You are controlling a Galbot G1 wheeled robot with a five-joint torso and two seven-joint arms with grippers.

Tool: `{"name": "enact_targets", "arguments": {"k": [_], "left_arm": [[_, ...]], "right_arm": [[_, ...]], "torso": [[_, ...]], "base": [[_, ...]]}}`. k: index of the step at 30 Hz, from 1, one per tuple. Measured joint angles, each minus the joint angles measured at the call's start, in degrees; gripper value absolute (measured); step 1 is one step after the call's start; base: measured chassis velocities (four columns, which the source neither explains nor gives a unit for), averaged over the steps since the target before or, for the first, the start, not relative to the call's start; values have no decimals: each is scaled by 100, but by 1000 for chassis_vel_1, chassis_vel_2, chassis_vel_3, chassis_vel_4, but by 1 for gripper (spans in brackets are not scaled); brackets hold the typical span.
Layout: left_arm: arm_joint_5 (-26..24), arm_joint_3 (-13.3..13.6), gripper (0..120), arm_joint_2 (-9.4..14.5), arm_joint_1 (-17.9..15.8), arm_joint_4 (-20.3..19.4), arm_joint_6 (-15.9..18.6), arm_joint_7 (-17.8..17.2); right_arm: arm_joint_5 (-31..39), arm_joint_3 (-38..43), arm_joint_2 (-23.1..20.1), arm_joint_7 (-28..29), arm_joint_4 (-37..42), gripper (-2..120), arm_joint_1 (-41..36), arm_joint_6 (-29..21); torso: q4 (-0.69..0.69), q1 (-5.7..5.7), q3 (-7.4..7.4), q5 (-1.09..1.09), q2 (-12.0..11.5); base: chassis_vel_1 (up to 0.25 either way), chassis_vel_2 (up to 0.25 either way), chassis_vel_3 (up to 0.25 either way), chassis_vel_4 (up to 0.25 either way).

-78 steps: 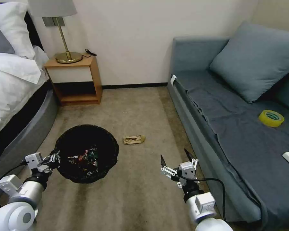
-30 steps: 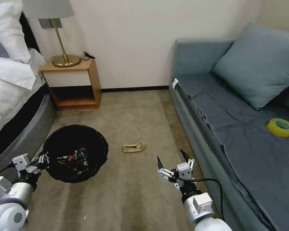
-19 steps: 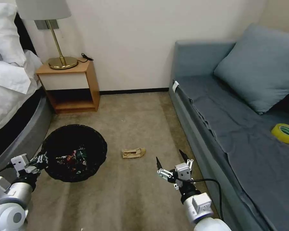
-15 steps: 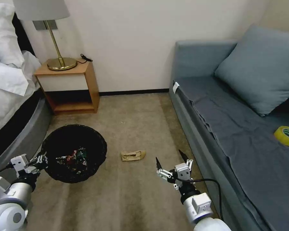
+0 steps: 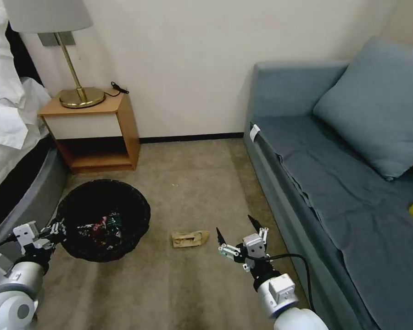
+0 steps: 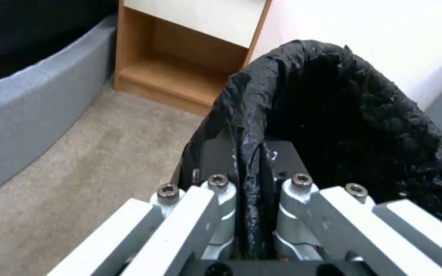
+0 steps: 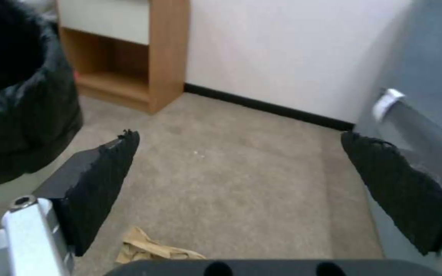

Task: Pick up the trash bin, then pick up the garbage on the floor and place it into the trash bin.

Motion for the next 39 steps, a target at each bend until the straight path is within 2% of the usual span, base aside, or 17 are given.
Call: {"name": "enact_targets", "arguments": {"k": [3,6,8,10,13,14,16,19,20,23,24,28,30,33,35,37,39], "left_arm": [[-3,-23,5,8,-5,41,-12,14],[-3,-37,5,8,-5,52,-13,25],[-2,-93,5,15,17,77,-31,85],[4,-114,5,16,26,90,-42,110],[72,-175,5,15,65,160,-111,205],[72,-175,5,15,65,160,-111,205],[98,-189,5,-5,86,191,-143,237],[148,-201,5,-73,104,210,-186,291],[148,-201,5,-73,104,210,-186,291],[190,-247,5,-138,93,221,-217,324],[190,-247,5,-138,93,221,-217,324],[176,-352,5,-150,83,225,-245,367],[166,-377,5,-141,83,232,-252,378],[143,-442,5,-118,73,283,-274,397],[137,-454,5,-109,72,299,-277,399],[124,-472,5,-76,64,346,-295,410],[121,-472,5,-69,61,355,-297,412]], "right_arm": [[252,-412,-319,27,-291,100,564,-67],[383,-614,-450,47,-447,100,837,-70],[771,-1139,-784,-15,-891,100,1688,-66],[868,-1274,-850,-64,-1002,100,1909,-66],[1362,-2055,-1074,-420,-1547,100,2949,-21],[1362,-2055,-1074,-420,-1547,100,2949,-21],[1703,-2525,-1117,-711,-1826,100,3531,-41],[2228,-3446,-1092,-1267,-2273,100,4725,-367],[2228,-3446,-1092,-1267,-2273,100,4725,-367],[2525,-4114,-912,-1921,-2854,100,5450,-760],[2525,-4114,-912,-1921,-2854,100,5450,-760],[2891,-4961,-418,-2905,-3988,100,6425,-1160],[2964,-5087,-288,-3049,-4180,100,6592,-1218],[3061,-5411,394,-3458,-4957,100,6974,-1221],[3066,-5456,546,-3548,-5150,100,7015,-1201],[3039,-5588,887,-3810,-5814,100,7114,-1162],[3027,-5614,949,-3865,-5946,100,7128,-1146]], "torso": [[1,0,0,0,0],[0,0,0,1,0],[0,0,0,0,0],[0,0,0,0,0],[1,0,0,0,0],[1,0,0,0,0],[0,0,0,1,0],[3,0,0,-2,0],[3,0,0,-2,0],[1,0,0,-2,0],[1,0,0,-2,0],[0,0,1,-2,-1],[0,0,0,-1,-1],[2,0,1,-1,-1],[3,0,1,-1,-1],[4,0,0,-2,-1],[3,0,0,-3,-1]], "base": [[-89,90,58,-91],[-61,58,36,-54],[0,0,0,0],[0,0,0,0],[0,0,0,0],[0,0,0,0],[0,0,0,0],[0,0,0,0],[0,0,0,0],[0,0,0,0],[0,0,0,0],[0,0,0,0],[0,0,0,0],[0,0,0,0],[0,0,0,0],[0,0,0,0],[0,0,0,0]]}}
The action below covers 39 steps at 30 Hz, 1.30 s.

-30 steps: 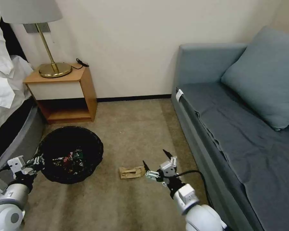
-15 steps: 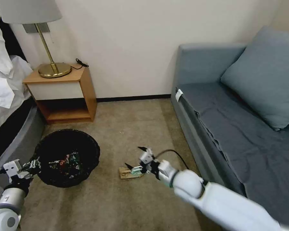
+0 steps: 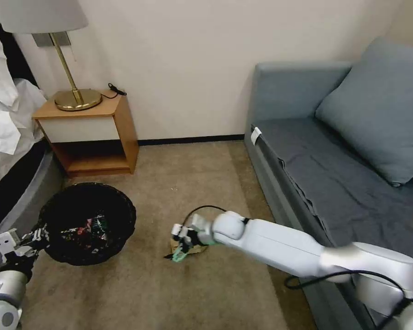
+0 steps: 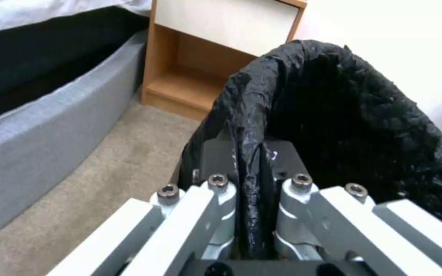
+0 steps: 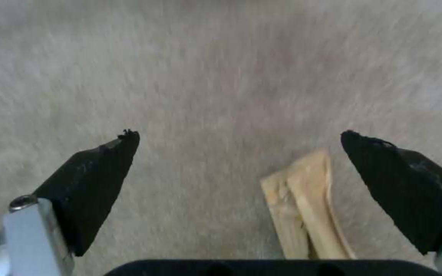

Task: Pick up the trash bin, then pick up the garbage on the floor and place it into the trash bin.

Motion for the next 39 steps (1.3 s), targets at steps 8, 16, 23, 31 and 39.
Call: {"name": "enact_targets", "arguments": {"k": [8,16,23,31,39], "left_arm": [[-81,-29,5,119,-39,87,-14,30],[-125,-57,5,204,-37,163,-32,51],[-165,-95,5,259,-37,192,-43,58],[-170,-100,5,253,-20,216,-77,80],[-157,-88,5,220,47,133,-89,90]], "right_arm": [[-309,-173,516,-378,-1712,100,42,353],[-516,-131,702,-390,-2278,100,-78,504],[-680,-43,881,-253,-2678,100,-225,580],[-699,25,886,-57,-2667,76,-336,525],[-677,117,845,106,-2581,47,-418,502]], "torso": [[-3,0,0,1,0],[-3,0,0,2,0],[-2,0,0,2,0],[-3,0,-1,3,1],[-2,0,-1,3,1]], "base": [[0,0,0,0],[0,0,0,0],[0,0,0,0],[0,0,0,0],[0,0,0,0]]}}
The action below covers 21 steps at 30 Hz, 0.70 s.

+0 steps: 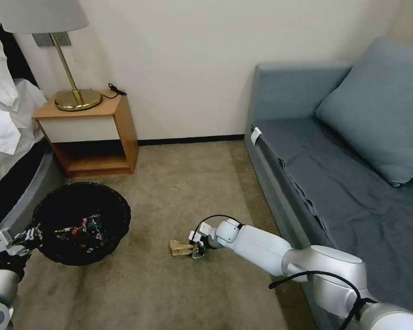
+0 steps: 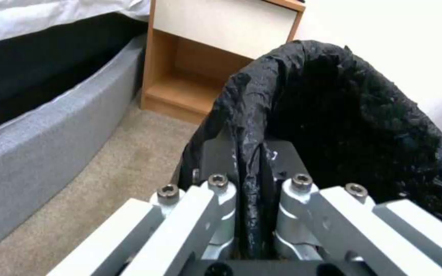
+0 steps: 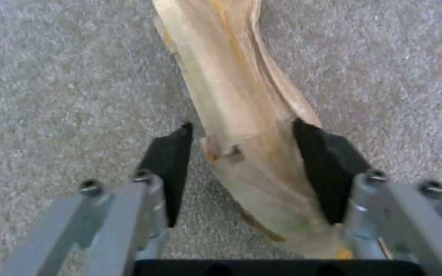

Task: Pick up the trash bin, then pick up the garbage on the floor and place it into the trash bin.

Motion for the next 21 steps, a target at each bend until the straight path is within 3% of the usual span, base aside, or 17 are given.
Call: {"name": "enact_targets", "arguments": {"k": [12,21], "left_arm": [[16,-23,5,-99,116,-152,-10,1],[21,31,5,-161,119,-172,-10,-9]], "right_arm": [[5,224,-136,326,262,2,-201,-7],[103,676,-392,693,728,0,-248,-23]], "torso": [[0,0,0,1,0],[0,0,0,1,0]], "base": [[0,0,0,0],[0,0,0,0]]}}
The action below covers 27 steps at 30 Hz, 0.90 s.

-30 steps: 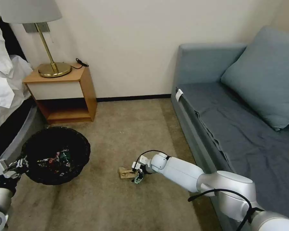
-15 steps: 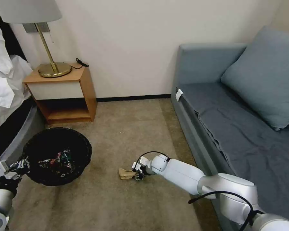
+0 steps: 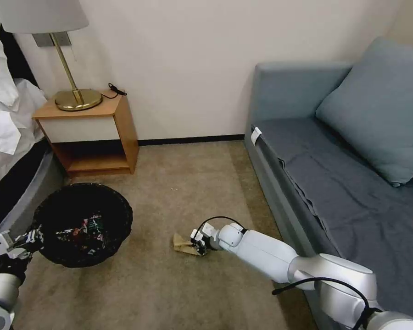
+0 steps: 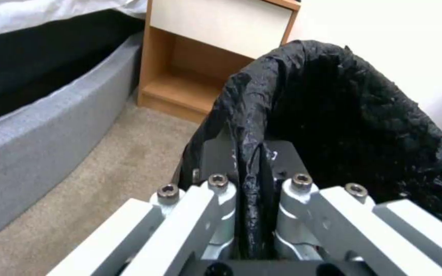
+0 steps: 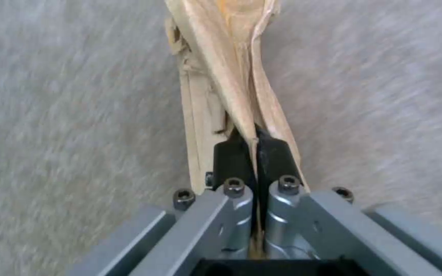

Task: Pick up the trash bin, then pick up the garbage on the floor and place it into the trash bin.

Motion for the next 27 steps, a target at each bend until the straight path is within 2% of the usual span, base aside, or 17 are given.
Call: {"name": "enact_targets", "arguments": {"k": [3,7,8,11,14,18,19,22,23,27], "left_arm": [[1,26,5,-8,-6,9,2,-9],[9,158,5,-18,-50,60,36,-24],[9,158,5,-18,-50,60,36,-24],[-2,302,5,-17,-79,113,71,-35],[-3,366,5,-17,-85,118,85,-37],[80,568,5,-54,-91,36,154,-63],[80,568,5,-54,-91,36,154,-63],[142,656,5,-57,-71,-67,186,-65],[142,656,5,-57,-71,-67,186,-65],[213,810,5,-102,-26,-208,217,-33]], "right_arm": [[61,105,-115,89,237,0,9,-34],[151,603,-580,362,1163,0,-23,-147],[151,603,-580,362,1163,0,-23,-147],[334,1149,-944,728,2042,0,-131,-206],[468,1337,-1084,864,2461,0,-155,-222],[1210,1783,-1517,1593,4066,0,-118,-261],[1210,1783,-1517,1593,4066,0,-118,-261],[1666,1674,-1553,2003,4952,0,-76,-260],[1666,1674,-1553,2003,4952,0,-76,-260],[1929,1132,-1175,2442,5810,0,-124,-241]], "torso": [[0,0,0,0,0],[-1,0,0,0,0],[-1,0,0,0,0],[-1,0,0,-1,0],[-2,0,0,-1,0],[-2,0,0,0,1],[-2,0,0,0,1],[-1,0,0,1,1],[-1,0,0,1,1],[0,-1,0,-1,1]], "base": [[0,0,0,0],[0,0,0,0],[0,0,0,0],[0,0,0,0],[0,0,0,0],[0,0,0,0],[0,0,0,0],[0,0,0,0],[0,0,0,0],[0,0,0,0]]}}
